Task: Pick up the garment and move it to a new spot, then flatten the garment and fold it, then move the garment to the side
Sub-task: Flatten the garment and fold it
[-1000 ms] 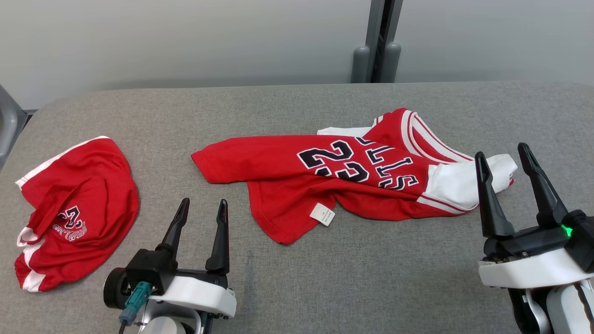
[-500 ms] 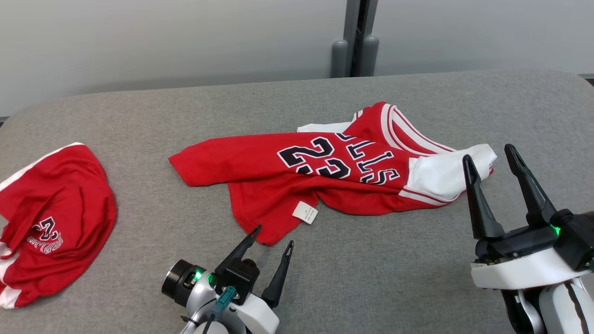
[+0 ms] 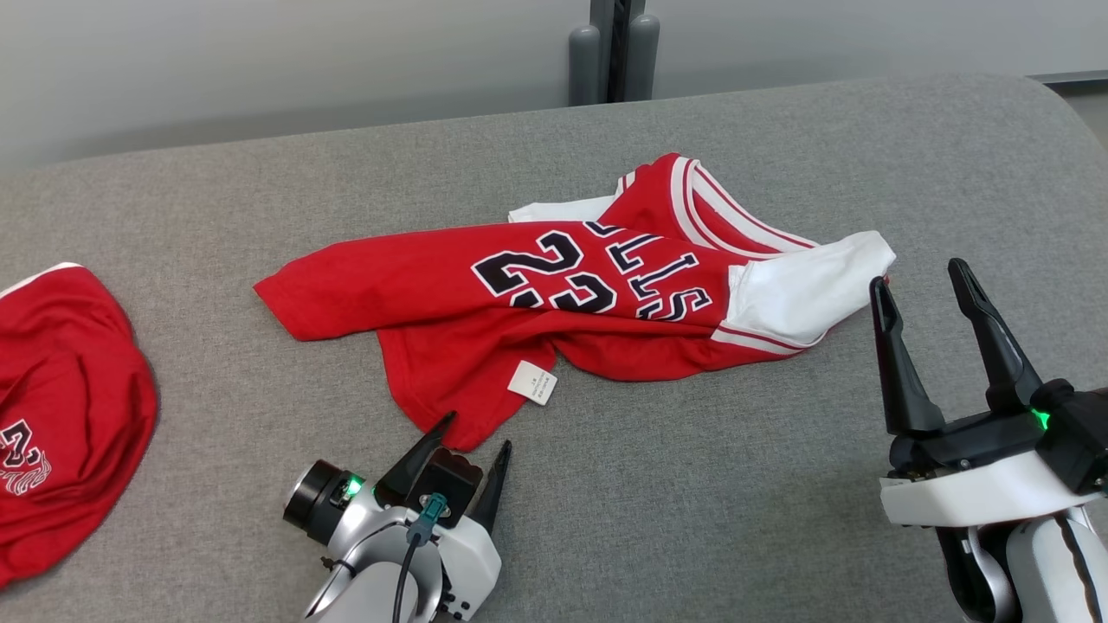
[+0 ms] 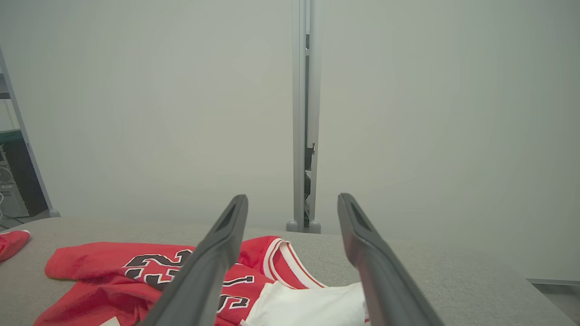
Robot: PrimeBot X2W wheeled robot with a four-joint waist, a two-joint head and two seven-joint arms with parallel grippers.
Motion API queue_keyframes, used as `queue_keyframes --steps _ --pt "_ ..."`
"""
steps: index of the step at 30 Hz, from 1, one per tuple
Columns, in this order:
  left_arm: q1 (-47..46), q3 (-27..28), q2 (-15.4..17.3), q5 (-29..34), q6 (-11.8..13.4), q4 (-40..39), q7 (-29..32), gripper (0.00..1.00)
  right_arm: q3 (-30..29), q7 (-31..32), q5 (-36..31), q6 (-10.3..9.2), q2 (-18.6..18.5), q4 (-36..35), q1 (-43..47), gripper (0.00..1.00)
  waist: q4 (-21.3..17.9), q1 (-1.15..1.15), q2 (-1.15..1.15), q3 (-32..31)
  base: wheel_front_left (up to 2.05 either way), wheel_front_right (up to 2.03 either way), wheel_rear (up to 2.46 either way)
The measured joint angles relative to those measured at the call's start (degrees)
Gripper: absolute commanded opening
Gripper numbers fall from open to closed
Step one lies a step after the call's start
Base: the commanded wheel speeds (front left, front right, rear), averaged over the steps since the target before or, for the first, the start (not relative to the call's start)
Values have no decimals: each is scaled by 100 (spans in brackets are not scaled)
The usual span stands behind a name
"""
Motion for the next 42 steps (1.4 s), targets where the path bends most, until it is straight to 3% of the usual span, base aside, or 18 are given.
queue_keyframes --steps 2,4,6,7,13,18,29,34,42 --pt "-66 -74 0 -120 -11 146 -1 100 -13 0 -1 0 10 11 -1 100 -5 0 0 2 0 0 0" --pt "-95 -113 0 -158 -40 196 -1 72 -12 0 -1 0 21 13 -2 100 -3 0 0 -2 0 0 0" --pt "-137 -175 -15 -294 -56 291 -1 37 -13 0 -4 0 32 25 -2 100 1 0 0 -13 0 0 0" --pt "-160 -202 -15 -339 -53 320 -1 0 -13 0 -11 0 38 33 -2 100 4 0 0 -20 0 0 0" --pt "-211 -343 -8 -548 27 387 -2 0 -26 0 -54 0 36 46 1 100 97 0 0 -52 0 0 0" --pt "-285 -318 77 -434 297 -105 -2 0 -100 0 -69 0 30 51 15 100 228 0 0 -105 0 0 0" --pt "275 -182 960 149 861 -2124 -7 0 -478 0 -216 0 209 248 232 100 617 0 0 -428 0 0 0" --pt "600 -328 1333 293 778 -2637 -7 0 -649 0 -304 -1 313 302 242 100 836 0 0 -501 0 0 0" --pt "1074 -959 1611 408 179 -2323 108 0 -798 0 -403 0 453 454 242 100 1048 0 0 -505 0 0 0"
